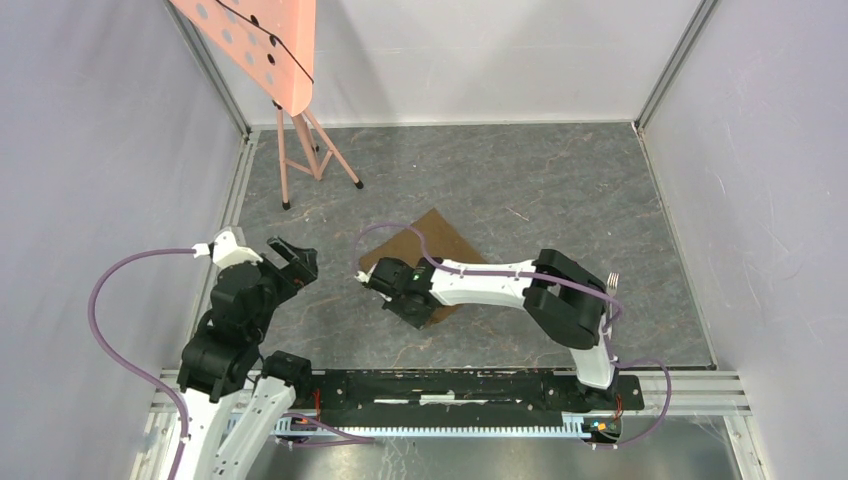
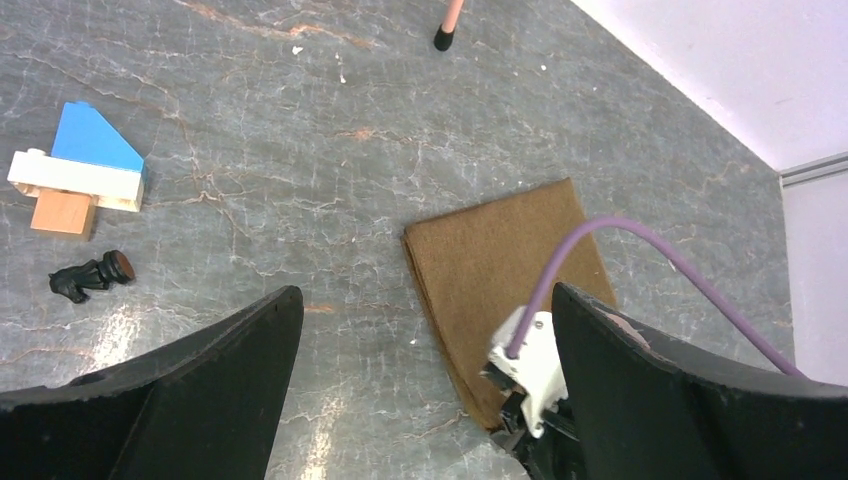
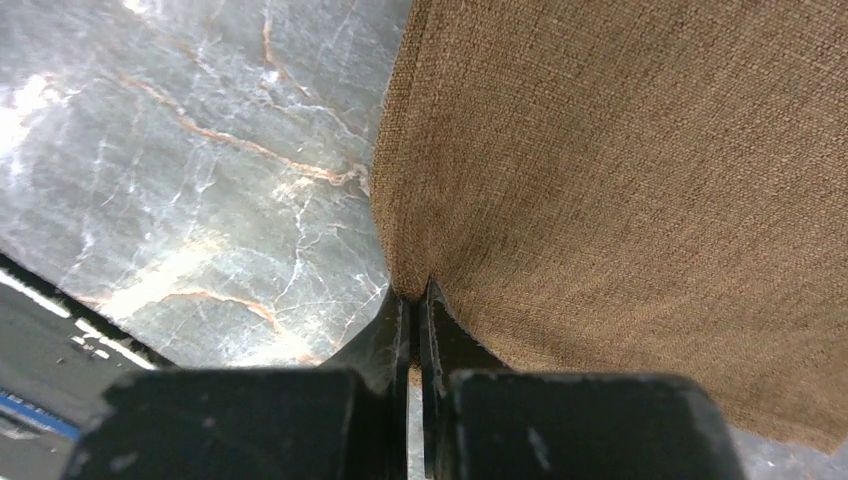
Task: Fold the napkin into a case and place the utensils inside
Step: Pick up the lower triangle-folded napkin from the center of the board, then fold the lower triangle-folded napkin at the center of the board, then smooth out the 2/3-rectangle-folded napkin at the center of the board.
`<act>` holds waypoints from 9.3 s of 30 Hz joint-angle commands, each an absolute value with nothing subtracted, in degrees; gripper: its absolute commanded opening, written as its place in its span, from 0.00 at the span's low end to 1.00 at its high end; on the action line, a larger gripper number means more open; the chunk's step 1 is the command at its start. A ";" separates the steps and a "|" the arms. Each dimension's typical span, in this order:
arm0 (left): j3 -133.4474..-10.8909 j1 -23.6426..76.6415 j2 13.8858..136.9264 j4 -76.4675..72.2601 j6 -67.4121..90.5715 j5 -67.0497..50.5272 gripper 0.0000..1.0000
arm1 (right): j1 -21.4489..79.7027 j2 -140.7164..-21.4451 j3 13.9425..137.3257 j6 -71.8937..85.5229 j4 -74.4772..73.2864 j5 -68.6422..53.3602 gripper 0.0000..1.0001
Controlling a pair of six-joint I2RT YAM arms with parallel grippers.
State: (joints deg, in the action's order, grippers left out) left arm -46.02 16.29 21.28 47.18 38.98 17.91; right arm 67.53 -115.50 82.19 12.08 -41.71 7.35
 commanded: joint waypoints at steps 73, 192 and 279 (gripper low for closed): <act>-32.55 8.00 56.55 35.29 55.70 2.66 0.02 | 60.58 -93.00 42.88 27.61 14.89 -34.85 0.00; -62.00 32.61 93.71 24.64 44.41 5.38 0.43 | 40.59 -88.79 25.26 31.09 29.26 -21.13 0.00; -56.43 25.66 98.20 20.59 34.34 -2.63 0.25 | 45.61 -75.91 34.28 15.80 8.77 -6.72 0.66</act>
State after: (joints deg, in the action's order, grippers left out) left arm -57.17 25.93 97.97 22.09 37.34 -2.02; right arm 45.43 -73.38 27.20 21.26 11.29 -6.76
